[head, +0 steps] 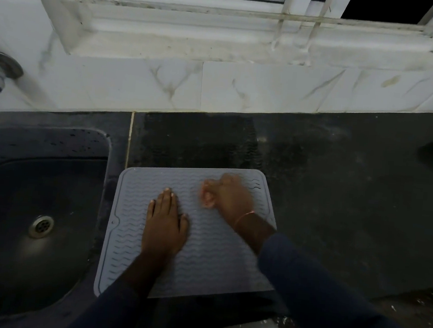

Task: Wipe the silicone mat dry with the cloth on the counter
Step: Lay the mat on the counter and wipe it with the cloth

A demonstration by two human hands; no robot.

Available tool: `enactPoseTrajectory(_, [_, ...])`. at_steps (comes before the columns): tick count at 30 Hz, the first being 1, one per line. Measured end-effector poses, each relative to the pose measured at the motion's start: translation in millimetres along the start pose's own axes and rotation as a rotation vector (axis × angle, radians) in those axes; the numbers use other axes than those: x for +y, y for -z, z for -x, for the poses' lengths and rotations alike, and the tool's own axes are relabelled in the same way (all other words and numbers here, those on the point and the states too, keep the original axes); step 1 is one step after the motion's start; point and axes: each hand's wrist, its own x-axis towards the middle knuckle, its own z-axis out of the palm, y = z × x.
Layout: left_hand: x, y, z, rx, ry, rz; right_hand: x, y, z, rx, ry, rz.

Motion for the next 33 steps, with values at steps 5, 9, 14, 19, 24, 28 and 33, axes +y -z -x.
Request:
enactPoseTrajectory(5, [-3,-4,-2,0.01,0.0,-0.018,108,41,-2,-0.087,-0.397,0.097])
enactPoseTrajectory(9, [2,-2,-2,0.001,0.019,-0.015,60,44,-25,-0.02,-0.286,-0.074])
enactPoseTrajectory(14, [4,1,-2,-0.005,0.024,-0.019,-56,1,-28,-0.138,0.086,-0.038])
enactPoseTrajectory(19, [3,2,-1,-0.02,0.032,-0.027,-5,11,-22,-0.094,0.182,0.096])
enactPoseTrajectory(24, [3,3,-2,-0.047,0.031,-0.018,37,54,-25,-0.237,0.077,0.324])
enactPoseTrajectory(28, [3,1,-1,-0.021,0.028,-0.023,13,54,-42,-0.207,0.026,0.203])
enactPoseTrajectory(33, [2,1,-1,-0.032,0.026,-0.045,-20,8,-25,-0.238,0.233,0.094])
